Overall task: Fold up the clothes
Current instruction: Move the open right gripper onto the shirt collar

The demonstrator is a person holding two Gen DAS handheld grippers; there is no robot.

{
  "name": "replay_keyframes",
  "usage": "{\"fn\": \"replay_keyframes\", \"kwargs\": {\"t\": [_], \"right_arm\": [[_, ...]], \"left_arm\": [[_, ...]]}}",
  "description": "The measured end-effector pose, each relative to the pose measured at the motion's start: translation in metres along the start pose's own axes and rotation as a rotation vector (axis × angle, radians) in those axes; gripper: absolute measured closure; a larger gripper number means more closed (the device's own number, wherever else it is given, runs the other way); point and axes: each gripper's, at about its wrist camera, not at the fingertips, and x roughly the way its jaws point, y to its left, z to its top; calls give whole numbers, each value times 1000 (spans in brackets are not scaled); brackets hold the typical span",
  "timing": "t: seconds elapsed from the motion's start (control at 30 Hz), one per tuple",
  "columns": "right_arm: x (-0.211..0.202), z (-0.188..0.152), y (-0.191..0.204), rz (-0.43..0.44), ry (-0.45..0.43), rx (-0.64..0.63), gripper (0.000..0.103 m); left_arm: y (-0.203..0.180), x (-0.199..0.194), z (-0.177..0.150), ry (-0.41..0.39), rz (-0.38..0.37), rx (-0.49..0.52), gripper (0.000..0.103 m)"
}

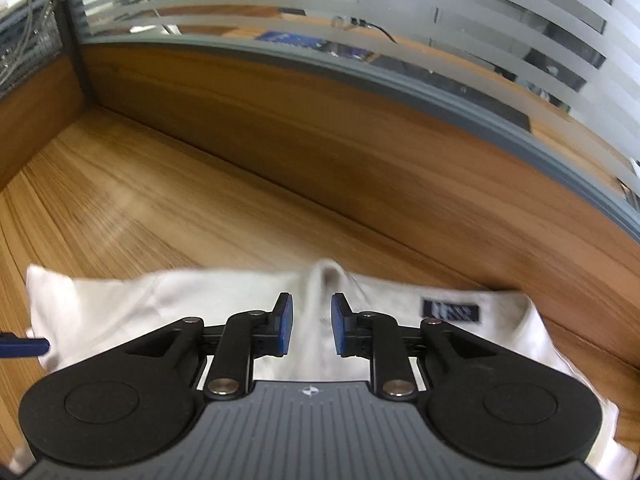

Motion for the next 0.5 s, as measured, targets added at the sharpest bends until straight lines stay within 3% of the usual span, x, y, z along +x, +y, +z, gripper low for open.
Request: {"fn": "replay_keyframes", "kwargs": {"t": [0.07, 0.17, 0.3, 0.5], "right_arm": [[9, 7, 6, 11, -3, -9, 78], [22, 13, 10, 2, 2, -35, 70], [40, 16, 6, -40, 43, -40, 69], [46, -3, -16, -6, 106, 33, 70]], "left_arm": [[3, -6, 6, -58, 22, 19, 1], [15, -1, 14, -69, -18, -30, 1], [21, 21, 20, -38, -66, -66, 1], [28, 40, 12, 34, -109, -132, 1]]}}
